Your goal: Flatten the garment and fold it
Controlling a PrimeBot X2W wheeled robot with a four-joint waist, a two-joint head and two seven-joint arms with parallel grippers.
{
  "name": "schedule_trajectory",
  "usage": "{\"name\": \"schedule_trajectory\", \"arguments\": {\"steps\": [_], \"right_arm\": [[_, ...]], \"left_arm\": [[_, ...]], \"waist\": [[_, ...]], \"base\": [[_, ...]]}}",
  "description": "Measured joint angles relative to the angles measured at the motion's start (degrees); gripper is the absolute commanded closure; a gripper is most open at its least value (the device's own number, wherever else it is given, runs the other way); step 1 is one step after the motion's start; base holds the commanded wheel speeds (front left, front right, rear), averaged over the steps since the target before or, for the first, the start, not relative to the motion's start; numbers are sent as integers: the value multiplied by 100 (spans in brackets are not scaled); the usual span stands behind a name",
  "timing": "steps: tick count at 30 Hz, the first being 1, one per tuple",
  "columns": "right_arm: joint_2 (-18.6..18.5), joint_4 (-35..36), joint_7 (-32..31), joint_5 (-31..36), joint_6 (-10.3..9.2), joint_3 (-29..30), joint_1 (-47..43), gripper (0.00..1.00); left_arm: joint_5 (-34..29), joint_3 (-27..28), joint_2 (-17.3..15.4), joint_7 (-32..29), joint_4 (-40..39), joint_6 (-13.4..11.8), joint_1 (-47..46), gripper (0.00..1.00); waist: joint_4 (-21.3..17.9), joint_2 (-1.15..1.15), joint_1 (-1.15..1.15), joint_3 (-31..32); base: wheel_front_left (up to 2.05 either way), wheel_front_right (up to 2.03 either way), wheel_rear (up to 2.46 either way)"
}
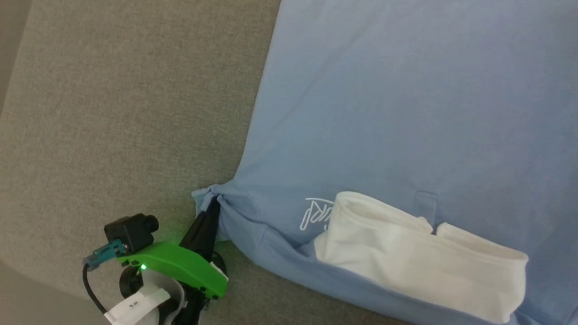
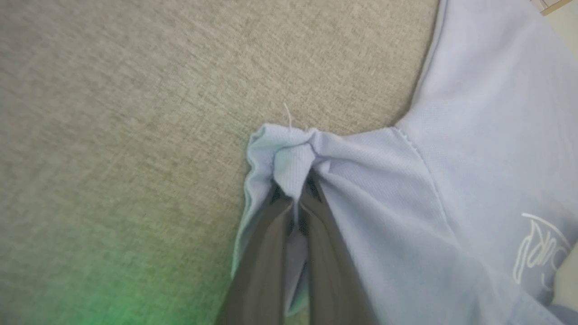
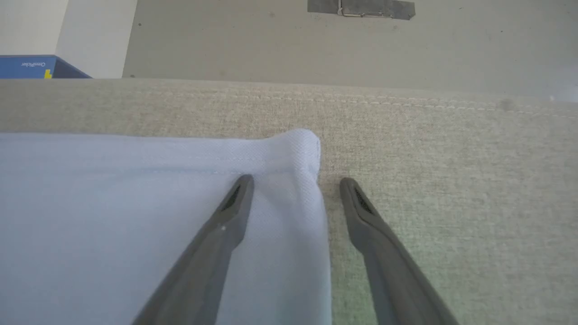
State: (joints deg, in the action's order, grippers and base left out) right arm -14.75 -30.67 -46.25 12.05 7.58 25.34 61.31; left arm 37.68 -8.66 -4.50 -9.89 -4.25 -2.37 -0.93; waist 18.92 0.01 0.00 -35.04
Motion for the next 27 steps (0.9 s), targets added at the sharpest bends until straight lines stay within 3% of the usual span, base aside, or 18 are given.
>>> {"name": "schedule_trajectory", "arguments": {"steps": [1,3,4,5,9,17,20,24,27], "right_arm": [[2,98,-115,73,0,43,32,44],[14,242,-253,165,0,79,61,77],[31,311,-265,186,1,86,59,85],[53,369,-232,183,1,97,49,100],[132,590,443,38,0,242,-211,100],[387,808,3415,-587,1,156,-1413,100],[504,810,4196,-728,1,234,-1984,100],[669,951,4632,-886,1,369,-2815,100],[758,1194,4556,-907,1,504,-3505,100]], "left_arm": [[1,-19,5,25,0,5,-19,100],[5,-52,22,44,0,10,-41,100],[5,-65,31,44,2,10,-52,100],[7,-73,34,44,14,10,-60,100],[7,-76,33,46,110,10,-91,100],[4,-21,-85,-16,345,-104,-79,100],[3,9,-174,-164,372,-221,27,100],[-2,66,-312,-332,352,-382,391,100],[-2,94,-400,-436,287,-492,675,100]], "waist": [[27,0,0,-43],[78,0,0,-85],[98,0,0,-91],[106,0,0,-83],[99,0,0,18],[-60,-1,0,568],[-152,-1,1,871],[-294,-1,1,1322],[-413,-1,0,1659]], "base": [[0,0,0],[0,0,0],[0,0,0],[0,0,0],[0,0,0],[0,0,0],[0,0,0],[0,0,0],[0,0,0]]}}
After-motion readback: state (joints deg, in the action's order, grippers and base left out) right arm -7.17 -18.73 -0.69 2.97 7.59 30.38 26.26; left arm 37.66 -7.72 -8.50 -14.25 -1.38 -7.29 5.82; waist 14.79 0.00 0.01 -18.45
